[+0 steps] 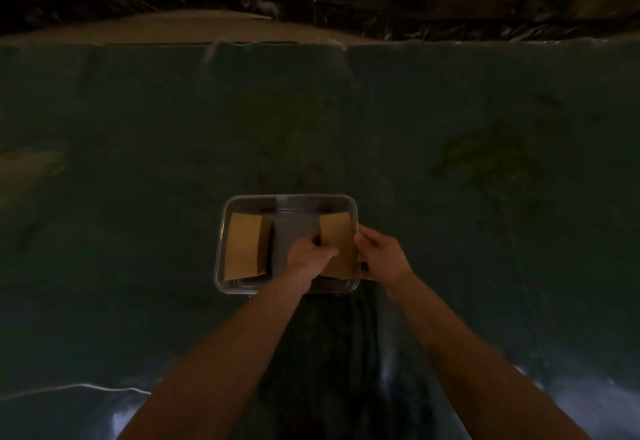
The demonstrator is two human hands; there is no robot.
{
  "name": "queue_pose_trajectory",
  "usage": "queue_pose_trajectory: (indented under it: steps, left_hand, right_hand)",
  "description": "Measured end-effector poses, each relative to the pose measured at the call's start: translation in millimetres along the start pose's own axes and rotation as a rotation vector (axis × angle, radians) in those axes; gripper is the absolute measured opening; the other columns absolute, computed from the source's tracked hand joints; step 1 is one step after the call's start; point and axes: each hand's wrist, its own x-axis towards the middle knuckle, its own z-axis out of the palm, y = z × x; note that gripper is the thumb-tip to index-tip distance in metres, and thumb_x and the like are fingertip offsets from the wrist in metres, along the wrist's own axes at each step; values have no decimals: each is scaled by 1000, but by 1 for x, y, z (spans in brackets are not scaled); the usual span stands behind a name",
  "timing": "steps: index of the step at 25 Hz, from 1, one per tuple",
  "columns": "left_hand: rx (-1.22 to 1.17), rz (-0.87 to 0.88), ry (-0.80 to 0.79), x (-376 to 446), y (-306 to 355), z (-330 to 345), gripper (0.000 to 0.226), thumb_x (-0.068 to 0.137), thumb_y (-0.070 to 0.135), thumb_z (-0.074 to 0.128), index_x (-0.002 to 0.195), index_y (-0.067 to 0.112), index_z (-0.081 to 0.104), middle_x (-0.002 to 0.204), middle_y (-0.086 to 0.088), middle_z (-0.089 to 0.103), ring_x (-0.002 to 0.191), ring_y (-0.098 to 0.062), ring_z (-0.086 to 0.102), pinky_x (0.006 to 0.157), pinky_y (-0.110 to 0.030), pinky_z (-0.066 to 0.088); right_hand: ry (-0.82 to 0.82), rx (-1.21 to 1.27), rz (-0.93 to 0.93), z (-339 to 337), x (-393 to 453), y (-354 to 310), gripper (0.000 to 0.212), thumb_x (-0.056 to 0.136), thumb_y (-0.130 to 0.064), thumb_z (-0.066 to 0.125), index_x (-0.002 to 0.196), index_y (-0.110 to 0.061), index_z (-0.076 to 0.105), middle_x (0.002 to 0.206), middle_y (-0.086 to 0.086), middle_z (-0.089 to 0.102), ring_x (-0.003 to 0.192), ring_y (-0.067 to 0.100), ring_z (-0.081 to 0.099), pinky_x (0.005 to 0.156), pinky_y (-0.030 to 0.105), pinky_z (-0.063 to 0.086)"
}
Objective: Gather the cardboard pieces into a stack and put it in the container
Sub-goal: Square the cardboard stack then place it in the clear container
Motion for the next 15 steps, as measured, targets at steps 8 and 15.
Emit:
queue_pose_trajectory:
  steps: [8,15]
  left_hand:
    - [391,189,2,-4,-1,-1,12,95,38,55,91,27,55,105,0,57,100,-17,59,83,-32,44]
    - [735,262,-19,-4,0,-3,24,99,47,42,94,25,49,121,-8,50,88,-13,53,78,-34,42]
  right_hand:
    - [0,-73,-24,0,-2,-2,34,103,-23,46,133,-31,59,103,-1,67,90,16,66,73,37,60]
    - [-7,-84,-11,-2,2,0,33,103,-24,46,133,-31,58,97,-8,66,82,8,64,71,33,59]
